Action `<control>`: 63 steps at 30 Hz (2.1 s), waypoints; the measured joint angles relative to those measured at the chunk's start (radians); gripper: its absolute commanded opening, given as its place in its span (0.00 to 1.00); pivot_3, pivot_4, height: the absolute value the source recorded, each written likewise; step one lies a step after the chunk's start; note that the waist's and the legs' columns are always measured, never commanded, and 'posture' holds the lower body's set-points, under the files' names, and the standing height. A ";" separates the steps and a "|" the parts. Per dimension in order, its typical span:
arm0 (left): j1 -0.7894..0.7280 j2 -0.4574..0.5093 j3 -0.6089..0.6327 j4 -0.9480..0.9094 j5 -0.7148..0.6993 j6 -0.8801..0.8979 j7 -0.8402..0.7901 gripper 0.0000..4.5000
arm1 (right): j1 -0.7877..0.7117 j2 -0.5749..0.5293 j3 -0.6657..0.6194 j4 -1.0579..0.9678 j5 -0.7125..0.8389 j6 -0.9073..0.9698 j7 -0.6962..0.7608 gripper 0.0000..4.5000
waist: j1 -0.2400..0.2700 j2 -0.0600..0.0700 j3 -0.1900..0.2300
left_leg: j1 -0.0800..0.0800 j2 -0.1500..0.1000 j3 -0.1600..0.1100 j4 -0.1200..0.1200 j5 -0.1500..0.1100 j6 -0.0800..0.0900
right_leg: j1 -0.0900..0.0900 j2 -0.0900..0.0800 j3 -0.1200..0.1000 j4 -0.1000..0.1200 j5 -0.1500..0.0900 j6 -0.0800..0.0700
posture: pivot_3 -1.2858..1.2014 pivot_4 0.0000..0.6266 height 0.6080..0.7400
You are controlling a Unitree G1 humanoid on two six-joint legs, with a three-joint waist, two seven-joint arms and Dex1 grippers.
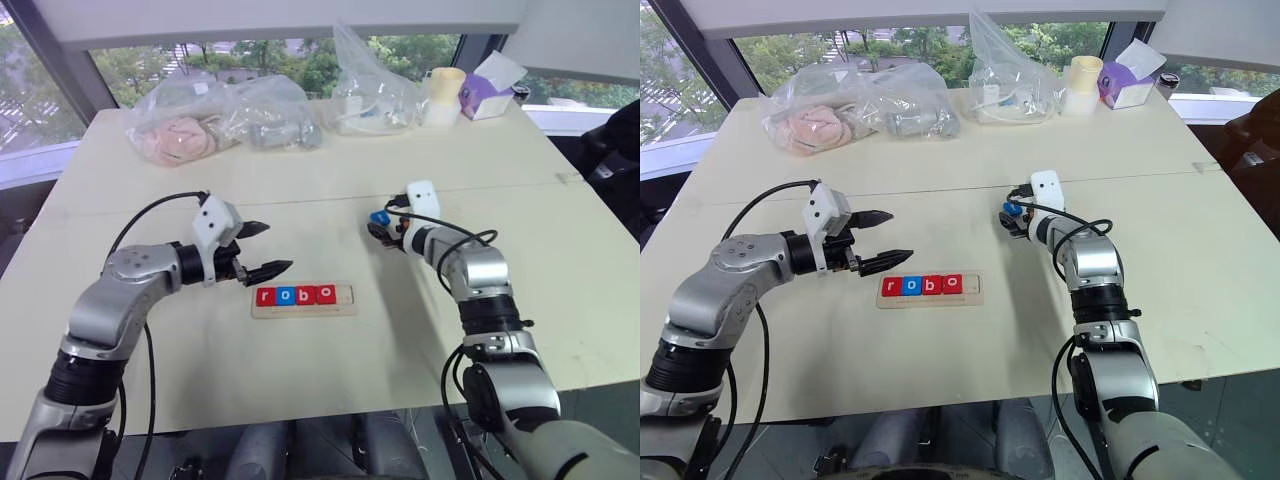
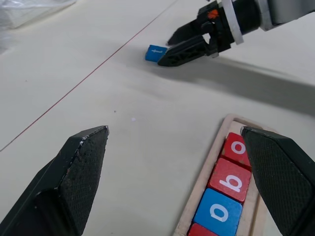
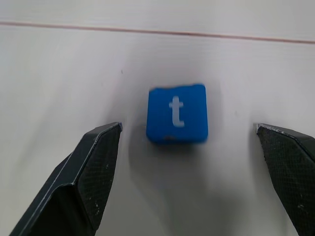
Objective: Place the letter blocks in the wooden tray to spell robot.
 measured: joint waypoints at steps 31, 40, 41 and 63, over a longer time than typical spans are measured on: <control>0.015 0.014 -0.130 -0.130 -0.024 0.064 -0.098 1.00 | 0.397 0.148 -0.157 -1.051 0.073 0.819 -0.184 0.26 | 0.006 0.001 -0.001 | -0.001 0.002 -0.001 0.000 0.000 0.000 | -0.001 0.000 0.000 0.000 -0.002 -0.004 | 0.52 0.24 1.00; -0.002 0.015 -0.156 -0.080 -0.005 0.051 -0.133 1.00 | 0.449 0.305 -0.146 -1.128 0.076 0.884 -0.261 0.26 | 0.007 0.002 -0.001 | -0.001 0.001 -0.001 -0.001 0.000 0.000 | -0.001 0.000 0.000 -0.002 -0.002 -0.004 | 0.52 0.24 1.00; -0.002 0.015 -0.159 -0.076 -0.002 0.047 -0.135 1.00 | 0.461 0.316 -0.139 -1.128 0.080 0.884 -0.266 0.26 | 0.007 0.002 -0.001 | -0.001 0.001 -0.001 -0.001 0.000 0.000 | -0.001 0.000 0.000 -0.002 -0.002 -0.004 | 0.52 0.24 1.00; 0.027 0.140 -0.111 -0.100 -0.029 0.069 -0.204 1.00 | 0.453 -0.562 0.027 -0.736 0.243 0.002 0.645 0.99 | 0.007 0.000 0.001 | -0.002 0.000 0.002 -0.001 -0.004 0.006 | 0.002 -0.002 -0.004 -0.006 -0.007 0.006 | 0.52 0.24 1.00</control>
